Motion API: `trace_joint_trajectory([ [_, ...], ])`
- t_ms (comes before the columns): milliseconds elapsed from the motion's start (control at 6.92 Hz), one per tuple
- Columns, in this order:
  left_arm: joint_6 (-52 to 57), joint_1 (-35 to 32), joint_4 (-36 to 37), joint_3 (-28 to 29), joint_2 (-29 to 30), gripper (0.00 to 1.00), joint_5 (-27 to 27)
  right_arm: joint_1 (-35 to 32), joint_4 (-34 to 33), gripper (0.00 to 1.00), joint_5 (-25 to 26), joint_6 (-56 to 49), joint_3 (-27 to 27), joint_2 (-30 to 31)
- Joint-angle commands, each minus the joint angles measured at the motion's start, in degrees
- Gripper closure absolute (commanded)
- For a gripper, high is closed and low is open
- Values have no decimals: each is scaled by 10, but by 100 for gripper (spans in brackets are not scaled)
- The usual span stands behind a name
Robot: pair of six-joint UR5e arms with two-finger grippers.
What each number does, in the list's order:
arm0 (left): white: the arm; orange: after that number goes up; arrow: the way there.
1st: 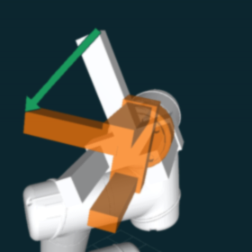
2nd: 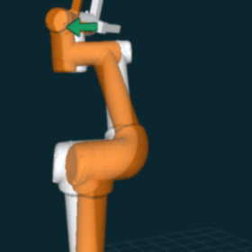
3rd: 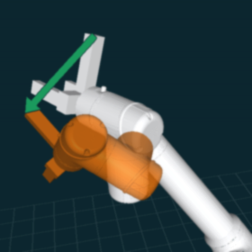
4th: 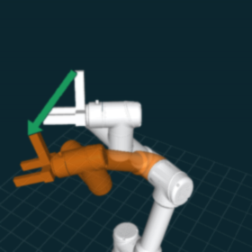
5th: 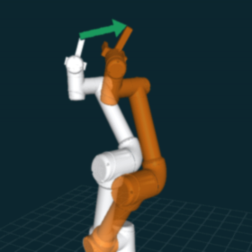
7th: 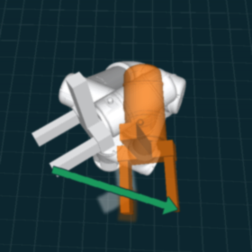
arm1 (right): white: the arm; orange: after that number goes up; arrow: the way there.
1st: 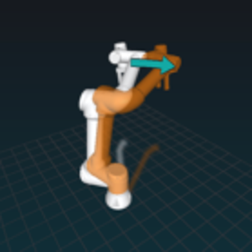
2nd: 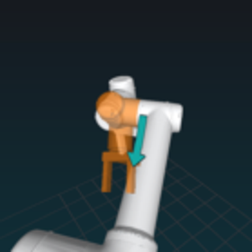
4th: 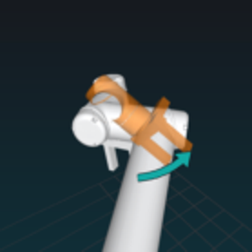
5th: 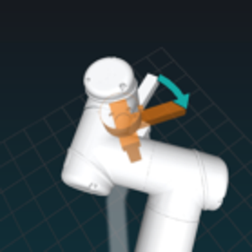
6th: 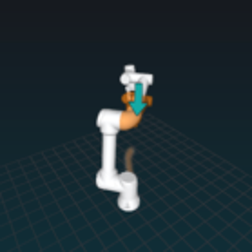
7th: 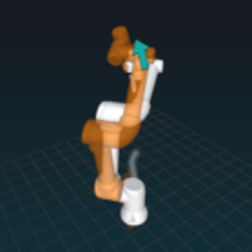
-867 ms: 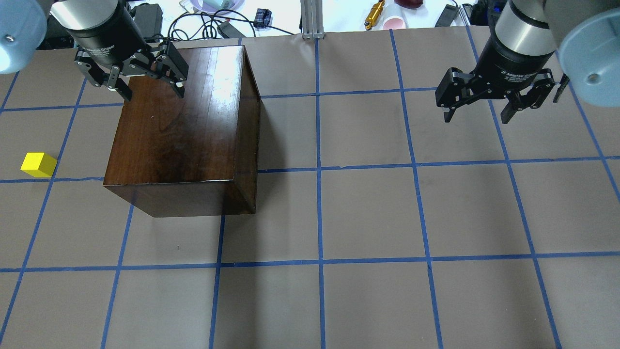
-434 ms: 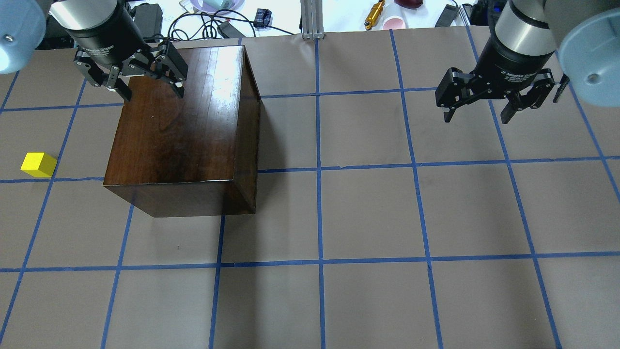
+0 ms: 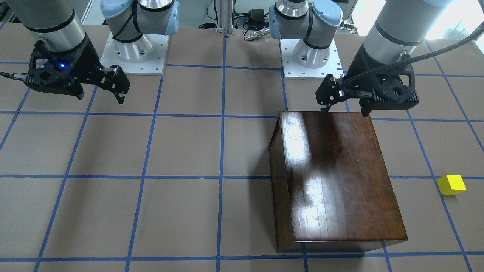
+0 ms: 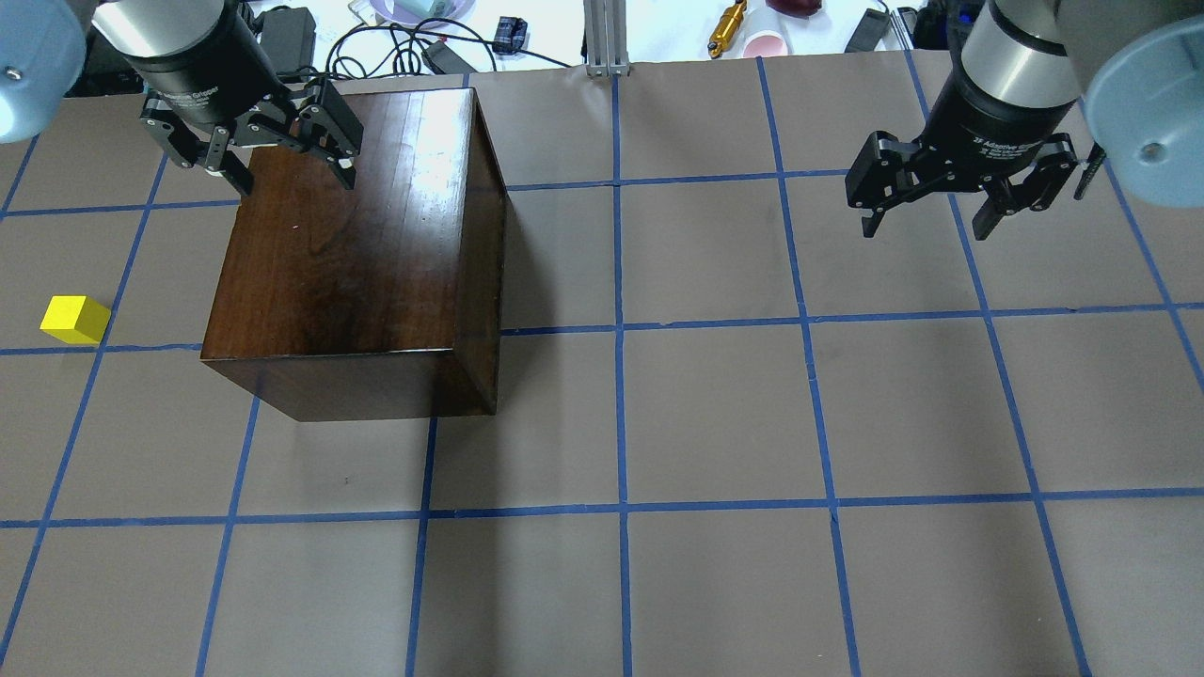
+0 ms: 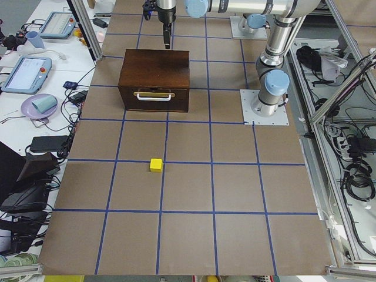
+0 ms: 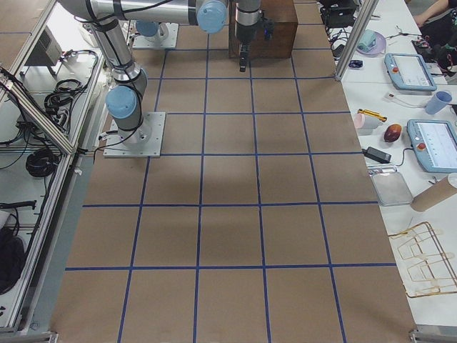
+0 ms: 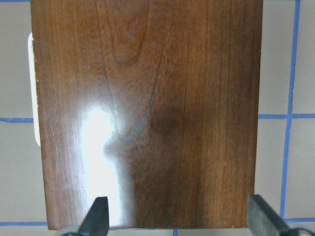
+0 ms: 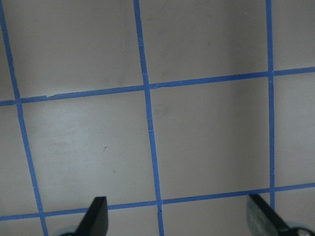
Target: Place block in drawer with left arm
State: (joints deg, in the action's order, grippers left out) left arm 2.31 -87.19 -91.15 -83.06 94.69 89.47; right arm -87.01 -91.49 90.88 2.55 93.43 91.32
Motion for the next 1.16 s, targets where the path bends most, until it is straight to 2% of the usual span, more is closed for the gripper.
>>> trace_joint_trajectory([
  [0,0,0,0,1,-1,0,0,0,0,0,0,0,0,0],
  [1012,0,5,2,-2,-2,0,9,0,0,0,0,0,0,0],
])
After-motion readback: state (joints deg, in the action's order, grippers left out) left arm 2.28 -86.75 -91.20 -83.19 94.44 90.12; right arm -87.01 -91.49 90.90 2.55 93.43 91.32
